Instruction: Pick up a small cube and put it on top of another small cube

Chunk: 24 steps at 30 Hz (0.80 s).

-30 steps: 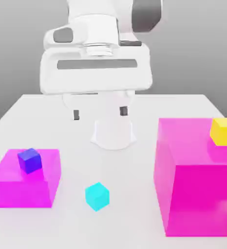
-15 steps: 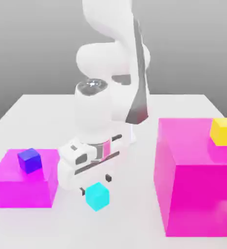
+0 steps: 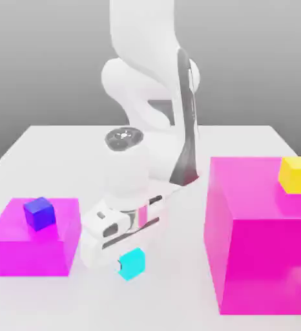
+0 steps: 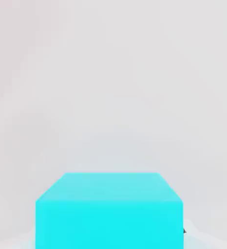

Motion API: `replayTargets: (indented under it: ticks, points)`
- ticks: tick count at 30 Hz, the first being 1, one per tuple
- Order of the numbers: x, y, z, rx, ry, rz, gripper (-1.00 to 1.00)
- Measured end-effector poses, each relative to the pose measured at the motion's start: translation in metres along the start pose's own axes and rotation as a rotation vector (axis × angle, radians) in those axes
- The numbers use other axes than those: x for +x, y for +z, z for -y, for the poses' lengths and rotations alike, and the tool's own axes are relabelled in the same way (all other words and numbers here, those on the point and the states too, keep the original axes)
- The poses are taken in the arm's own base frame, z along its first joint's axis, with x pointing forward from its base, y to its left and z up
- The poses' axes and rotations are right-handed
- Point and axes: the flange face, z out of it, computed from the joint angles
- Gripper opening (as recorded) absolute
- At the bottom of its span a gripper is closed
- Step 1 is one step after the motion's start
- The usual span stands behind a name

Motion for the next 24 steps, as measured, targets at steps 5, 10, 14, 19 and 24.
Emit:
replayTargets:
  ticks: [5, 10, 14, 19, 24]
  points:
    - [0.002, -0.027, 0.0, -0.001, -0.001, -0.002, -1.0]
    - [0.001, -0.052, -0.001, 0.007, 0.015, -0.004, -1.0]
    - [0.045, -0.097, 0.042, 0.062, -0.002, -0.054, -1.0]
    - [0.088, -0.179, 0.11, 0.169, -0.026, -0.102, -1.0]
    - [0.083, -0.255, 0.195, 0.223, -0.132, -0.084, -1.0]
